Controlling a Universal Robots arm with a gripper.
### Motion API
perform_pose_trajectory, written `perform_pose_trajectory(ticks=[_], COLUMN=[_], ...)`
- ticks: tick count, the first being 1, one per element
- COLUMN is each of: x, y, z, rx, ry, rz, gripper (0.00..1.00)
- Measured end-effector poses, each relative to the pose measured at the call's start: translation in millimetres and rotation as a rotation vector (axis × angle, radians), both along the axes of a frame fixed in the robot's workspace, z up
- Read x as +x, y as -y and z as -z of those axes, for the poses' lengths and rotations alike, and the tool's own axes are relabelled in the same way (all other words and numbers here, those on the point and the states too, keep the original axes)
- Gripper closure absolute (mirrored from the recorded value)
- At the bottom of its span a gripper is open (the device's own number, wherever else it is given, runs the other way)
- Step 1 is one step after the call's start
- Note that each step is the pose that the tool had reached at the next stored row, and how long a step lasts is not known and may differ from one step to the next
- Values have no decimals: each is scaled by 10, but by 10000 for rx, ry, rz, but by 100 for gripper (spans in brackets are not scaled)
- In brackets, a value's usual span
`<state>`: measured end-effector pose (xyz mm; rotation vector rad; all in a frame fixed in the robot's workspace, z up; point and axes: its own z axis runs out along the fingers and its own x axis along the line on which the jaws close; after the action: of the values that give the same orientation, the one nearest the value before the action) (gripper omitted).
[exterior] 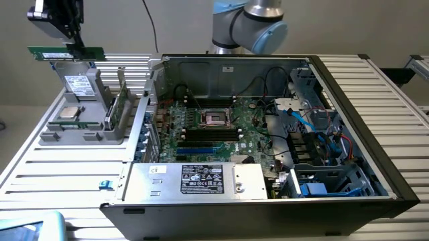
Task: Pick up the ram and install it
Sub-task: 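Pick up the ram and move it above insertion slot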
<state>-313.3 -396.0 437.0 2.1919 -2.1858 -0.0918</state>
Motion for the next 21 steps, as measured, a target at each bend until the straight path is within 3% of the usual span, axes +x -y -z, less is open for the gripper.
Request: perform_pose_trajectory(ticks=[11,14,21], x=[501,636,954], y=[21,27,37], z=[-155,-170,-176], rx=[0,0,-1], ry=[-93,-151,-210], rz=[1,0,0], gripper=[85,85,85])
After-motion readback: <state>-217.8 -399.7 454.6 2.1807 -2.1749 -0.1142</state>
